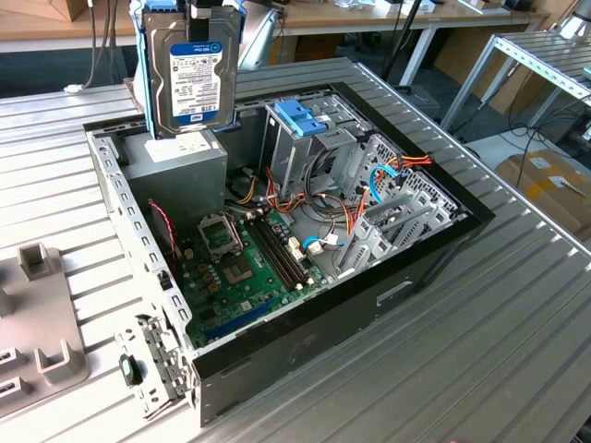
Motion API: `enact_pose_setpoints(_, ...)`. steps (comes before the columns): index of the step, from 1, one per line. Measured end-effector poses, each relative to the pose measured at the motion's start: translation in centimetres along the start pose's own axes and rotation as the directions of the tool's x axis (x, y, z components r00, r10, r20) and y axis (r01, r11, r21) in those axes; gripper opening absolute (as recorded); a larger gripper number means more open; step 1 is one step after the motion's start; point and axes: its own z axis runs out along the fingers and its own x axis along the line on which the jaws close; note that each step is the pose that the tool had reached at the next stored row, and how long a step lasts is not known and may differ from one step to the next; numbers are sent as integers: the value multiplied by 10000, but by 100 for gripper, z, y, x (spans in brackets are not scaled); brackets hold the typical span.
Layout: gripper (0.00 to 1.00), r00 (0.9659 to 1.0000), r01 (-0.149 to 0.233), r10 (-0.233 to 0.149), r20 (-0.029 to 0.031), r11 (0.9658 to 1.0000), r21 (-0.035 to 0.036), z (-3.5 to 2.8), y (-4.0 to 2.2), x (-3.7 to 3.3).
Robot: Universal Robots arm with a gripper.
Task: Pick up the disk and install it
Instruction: 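Pick up the disk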
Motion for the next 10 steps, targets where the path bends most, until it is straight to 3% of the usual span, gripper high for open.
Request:
enact_pose_setpoints(4,35,10000,1,-1,0,10000,0,-5,-1,0)
enact_pose_setpoints(10,35,10000,1,-1,0,10000,1,-94,-1,2)
